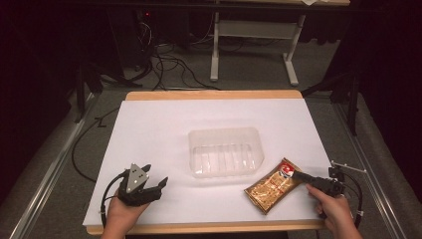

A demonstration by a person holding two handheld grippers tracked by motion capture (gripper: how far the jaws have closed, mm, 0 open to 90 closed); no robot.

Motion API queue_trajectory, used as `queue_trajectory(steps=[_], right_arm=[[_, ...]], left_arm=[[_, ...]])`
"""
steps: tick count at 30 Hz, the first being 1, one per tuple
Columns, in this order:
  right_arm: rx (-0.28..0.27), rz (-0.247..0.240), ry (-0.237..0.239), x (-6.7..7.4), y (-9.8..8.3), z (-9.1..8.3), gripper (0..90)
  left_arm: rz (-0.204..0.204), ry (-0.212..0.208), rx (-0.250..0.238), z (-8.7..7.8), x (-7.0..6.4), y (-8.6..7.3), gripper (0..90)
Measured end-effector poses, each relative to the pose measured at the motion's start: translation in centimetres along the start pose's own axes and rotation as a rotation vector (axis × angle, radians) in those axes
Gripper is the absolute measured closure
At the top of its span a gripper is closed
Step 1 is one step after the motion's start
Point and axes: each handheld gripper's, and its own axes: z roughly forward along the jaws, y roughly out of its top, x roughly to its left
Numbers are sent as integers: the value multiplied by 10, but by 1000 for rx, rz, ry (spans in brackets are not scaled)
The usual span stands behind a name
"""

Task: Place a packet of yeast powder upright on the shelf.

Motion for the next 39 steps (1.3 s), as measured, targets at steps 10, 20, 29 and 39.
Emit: queue_trajectory(steps=[10,20,29,39], right_arm=[[-26,-102,-9,9,5,3,810],[-62,-217,-1,28,13,4,881],[-132,-310,-28,51,15,-6,891],[-248,-438,-14,75,13,-23,896]], left_arm=[[8,23,3,-8,0,-5,295],[-1,49,-4,-17,1,-9,294],[22,44,6,-14,-1,-8,293],[19,45,0,-15,0,-8,292]])
